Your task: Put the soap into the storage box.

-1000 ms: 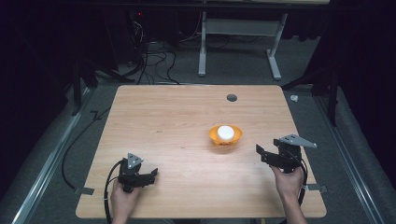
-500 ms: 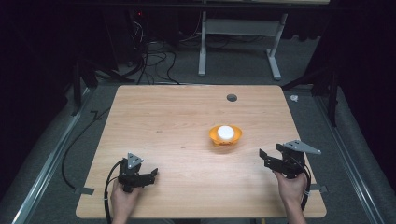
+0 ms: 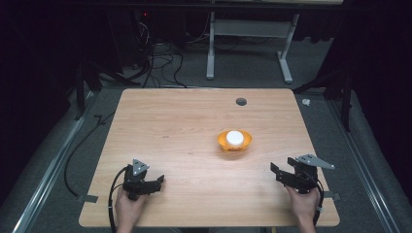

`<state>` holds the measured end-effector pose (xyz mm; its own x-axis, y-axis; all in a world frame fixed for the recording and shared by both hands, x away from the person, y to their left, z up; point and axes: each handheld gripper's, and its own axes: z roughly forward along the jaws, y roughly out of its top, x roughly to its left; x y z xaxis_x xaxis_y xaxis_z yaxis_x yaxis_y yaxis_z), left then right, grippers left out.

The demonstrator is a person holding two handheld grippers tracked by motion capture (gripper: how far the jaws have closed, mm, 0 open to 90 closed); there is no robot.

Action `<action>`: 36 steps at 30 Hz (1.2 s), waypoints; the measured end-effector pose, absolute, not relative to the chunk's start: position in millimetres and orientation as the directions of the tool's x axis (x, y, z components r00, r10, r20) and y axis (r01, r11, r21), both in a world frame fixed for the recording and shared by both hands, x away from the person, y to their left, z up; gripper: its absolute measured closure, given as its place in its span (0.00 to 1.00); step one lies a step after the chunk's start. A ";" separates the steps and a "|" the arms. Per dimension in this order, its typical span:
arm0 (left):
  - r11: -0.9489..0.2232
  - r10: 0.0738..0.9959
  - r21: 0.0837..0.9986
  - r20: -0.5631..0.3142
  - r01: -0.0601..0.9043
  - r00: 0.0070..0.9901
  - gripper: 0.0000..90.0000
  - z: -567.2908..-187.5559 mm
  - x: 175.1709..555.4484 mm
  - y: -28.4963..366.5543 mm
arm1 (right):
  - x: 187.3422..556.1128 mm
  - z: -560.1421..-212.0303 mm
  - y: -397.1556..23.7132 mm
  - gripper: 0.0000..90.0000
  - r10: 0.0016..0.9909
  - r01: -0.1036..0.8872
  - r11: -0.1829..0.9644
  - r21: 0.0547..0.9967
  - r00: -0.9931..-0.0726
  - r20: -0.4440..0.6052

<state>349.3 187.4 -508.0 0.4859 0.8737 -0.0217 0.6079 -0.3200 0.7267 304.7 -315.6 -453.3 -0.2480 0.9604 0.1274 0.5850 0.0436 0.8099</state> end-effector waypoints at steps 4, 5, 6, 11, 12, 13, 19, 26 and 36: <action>-0.320 0.874 0.727 -0.022 0.608 0.486 0.17 -508.0 349.3 187.4 | 303.9 -457.7 -315.8 0.30 0.959 0.585 0.045 0.810 -0.252 0.129; -0.320 0.874 0.727 -0.022 0.608 0.486 0.17 -508.0 349.3 187.4 | 303.6 -458.5 -315.3 0.30 0.959 0.589 0.039 0.807 -0.248 0.135; -0.320 0.874 0.727 -0.022 0.608 0.486 0.17 -508.0 349.3 187.4 | 303.6 -459.6 -315.1 0.30 0.960 0.591 0.039 0.806 -0.246 0.135; -0.320 0.874 0.727 -0.022 0.608 0.486 0.17 -508.0 349.3 187.4 | 304.4 -465.7 -314.7 0.31 0.960 0.600 0.042 0.799 -0.244 0.133; -0.320 0.874 0.727 -0.022 0.608 0.486 0.17 -508.0 349.3 187.4 | 304.5 -466.8 -314.6 0.31 0.961 0.601 0.043 0.798 -0.244 0.132; -0.320 0.874 0.727 -0.022 0.608 0.486 0.17 -508.0 349.3 187.4 | 304.8 -469.0 -313.5 0.31 0.961 0.606 0.038 0.794 -0.239 0.136; -0.320 0.874 0.727 -0.022 0.608 0.486 0.17 -508.0 349.3 187.4 | 307.0 -476.7 -309.4 0.32 0.962 0.620 0.044 0.783 -0.238 0.135; -0.320 0.874 0.727 -0.022 0.608 0.486 0.17 -508.0 349.2 187.4 | 311.1 -485.5 -305.4 0.32 0.962 0.628 0.056 0.776 -0.241 0.126; -0.320 0.874 0.727 -0.022 0.608 0.486 0.17 -508.0 349.2 187.4 | 314.4 -493.0 -299.1 0.33 0.968 0.641 0.082 0.763 -0.233 0.092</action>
